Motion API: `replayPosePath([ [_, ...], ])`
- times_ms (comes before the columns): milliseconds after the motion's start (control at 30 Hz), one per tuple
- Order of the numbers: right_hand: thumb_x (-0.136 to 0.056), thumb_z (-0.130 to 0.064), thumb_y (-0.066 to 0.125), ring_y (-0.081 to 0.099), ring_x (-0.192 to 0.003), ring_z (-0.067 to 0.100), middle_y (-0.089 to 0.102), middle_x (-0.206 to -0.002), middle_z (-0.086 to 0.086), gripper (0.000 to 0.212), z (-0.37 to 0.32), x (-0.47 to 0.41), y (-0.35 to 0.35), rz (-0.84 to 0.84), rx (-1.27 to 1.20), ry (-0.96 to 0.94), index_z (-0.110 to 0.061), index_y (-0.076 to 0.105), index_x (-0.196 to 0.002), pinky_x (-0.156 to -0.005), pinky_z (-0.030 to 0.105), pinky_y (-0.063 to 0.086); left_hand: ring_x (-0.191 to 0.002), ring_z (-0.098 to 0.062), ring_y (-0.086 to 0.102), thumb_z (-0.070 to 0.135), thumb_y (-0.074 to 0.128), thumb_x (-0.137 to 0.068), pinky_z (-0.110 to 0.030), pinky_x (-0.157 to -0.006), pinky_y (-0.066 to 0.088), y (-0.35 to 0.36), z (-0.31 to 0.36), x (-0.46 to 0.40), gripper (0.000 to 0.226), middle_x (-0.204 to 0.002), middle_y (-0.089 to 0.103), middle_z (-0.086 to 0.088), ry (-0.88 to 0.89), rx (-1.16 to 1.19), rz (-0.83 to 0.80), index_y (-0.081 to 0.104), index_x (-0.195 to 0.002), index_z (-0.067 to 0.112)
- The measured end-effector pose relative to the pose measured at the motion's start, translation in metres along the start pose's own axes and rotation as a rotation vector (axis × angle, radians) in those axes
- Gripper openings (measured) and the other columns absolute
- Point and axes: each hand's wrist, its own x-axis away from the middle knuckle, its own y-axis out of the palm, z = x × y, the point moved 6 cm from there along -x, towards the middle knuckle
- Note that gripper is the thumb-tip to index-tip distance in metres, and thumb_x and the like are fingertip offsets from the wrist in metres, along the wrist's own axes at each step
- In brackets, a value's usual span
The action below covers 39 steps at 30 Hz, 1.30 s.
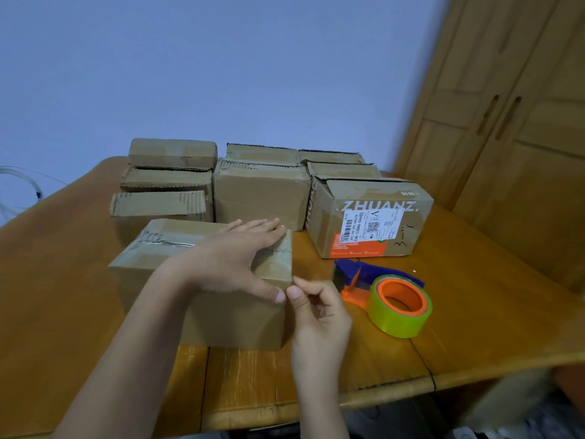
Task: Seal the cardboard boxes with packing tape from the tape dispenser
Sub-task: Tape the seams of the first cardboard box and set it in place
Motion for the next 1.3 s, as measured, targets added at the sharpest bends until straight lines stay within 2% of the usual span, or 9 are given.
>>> replayPosePath([
  [100, -0.076, -0.036, 0.066, 0.063, -0.081, 0.013, 0.066, -0.080, -0.008, 0.011, -0.004, 0.004, -0.002, 0.015, -0.002, -0.025, -0.037, 0.072, -0.085, -0.071, 0.019, 0.047, -0.144, 0.001, -0.007, 0.087, 0.032, -0.044, -0.021, -0.111, -0.010, 0.000, 0.000, -0.001, 0.128, -0.160, -0.006, 0.012, 0.002, -0.006, 0.003, 0.000, -0.153, 0.027],
  [267, -0.078, -0.020, 0.069, 0.058, -0.078, 0.011, 0.064, -0.078, -0.011, 0.020, -0.012, 0.007, -0.006, 0.057, 0.062, -0.104, -0.034, 0.072, -0.091, -0.068, 0.012, 0.043, -0.144, 0.000, -0.007, 0.087, 0.034, -0.044, -0.021, -0.111, -0.010, -0.001, 0.000, -0.001, 0.128, -0.160, -0.005, 0.012, 0.003, 0.007, 0.004, 0.001, -0.153, 0.027],
  [467, -0.078, -0.038, 0.065, 0.058, -0.077, 0.013, 0.063, -0.077, -0.013, 0.016, -0.015, 0.008, -0.008, 0.064, 0.106, -0.158, -0.040, 0.070, -0.093, -0.070, 0.015, 0.045, -0.145, -0.001, -0.005, 0.087, 0.036, -0.045, -0.022, -0.112, -0.009, 0.000, -0.001, 0.000, 0.128, -0.160, -0.003, 0.012, 0.002, 0.027, 0.016, 0.003, -0.153, 0.027],
  [567, -0.074, -0.042, 0.069, 0.058, -0.077, 0.015, 0.065, -0.073, -0.011, 0.023, -0.009, 0.007, -0.008, 0.066, 0.073, -0.092, -0.048, 0.070, -0.095, -0.075, 0.016, 0.045, -0.145, -0.001, -0.005, 0.087, 0.041, -0.047, -0.024, -0.113, -0.008, -0.001, 0.000, 0.000, 0.127, -0.160, -0.003, 0.011, 0.001, 0.040, 0.014, 0.004, -0.153, 0.027],
  [633, -0.072, -0.036, 0.074, 0.059, -0.077, 0.017, 0.066, -0.071, -0.010, 0.033, -0.005, 0.006, -0.008, 0.062, 0.028, -0.031, -0.052, 0.067, -0.100, -0.077, 0.018, 0.046, -0.145, -0.001, -0.005, 0.084, 0.047, -0.052, -0.024, -0.113, -0.008, -0.001, 0.000, 0.000, 0.124, -0.161, -0.003, 0.011, -0.003, 0.038, 0.012, 0.004, -0.153, 0.027],
  [800, -0.074, -0.033, 0.071, 0.061, -0.083, 0.012, 0.067, -0.082, -0.013, 0.017, -0.010, 0.000, -0.010, -0.039, 0.107, -0.051, -0.044, 0.069, -0.087, -0.072, 0.012, 0.045, -0.145, -0.001, -0.004, 0.084, 0.046, -0.050, -0.024, -0.113, -0.008, -0.001, 0.001, 0.001, 0.125, -0.161, -0.002, 0.010, 0.000, 0.049, 0.021, 0.005, -0.153, 0.026],
  [1000, -0.076, -0.024, 0.071, 0.062, -0.085, 0.014, 0.068, -0.083, -0.002, 0.010, -0.003, -0.009, -0.012, -0.140, 0.096, 0.085, -0.033, 0.070, -0.081, -0.075, 0.020, 0.048, -0.145, -0.002, -0.005, 0.078, 0.050, -0.056, -0.024, -0.114, -0.008, -0.001, 0.002, 0.002, 0.120, -0.161, -0.002, 0.010, -0.003, 0.042, 0.027, 0.004, -0.153, 0.026],
  [1200, -0.081, -0.014, 0.069, 0.060, -0.088, 0.012, 0.066, -0.085, -0.002, 0.022, 0.000, -0.013, -0.006, -0.143, 0.165, 0.076, -0.033, 0.065, -0.072, -0.077, 0.023, 0.045, -0.146, -0.003, -0.005, 0.074, 0.051, -0.058, -0.024, -0.114, -0.008, -0.001, 0.002, 0.001, 0.117, -0.161, -0.003, 0.008, -0.015, 0.048, 0.024, 0.004, -0.153, 0.025],
  [1300, -0.082, 0.000, 0.068, 0.061, -0.082, 0.008, 0.066, -0.076, -0.009, 0.029, 0.001, -0.017, -0.004, -0.181, 0.116, 0.133, -0.027, 0.065, -0.071, -0.074, 0.023, 0.048, -0.146, -0.005, -0.006, 0.071, 0.062, -0.065, -0.024, -0.114, -0.008, -0.001, 0.002, 0.001, 0.116, -0.161, -0.005, 0.006, -0.011, 0.045, 0.005, 0.003, -0.153, 0.023],
])
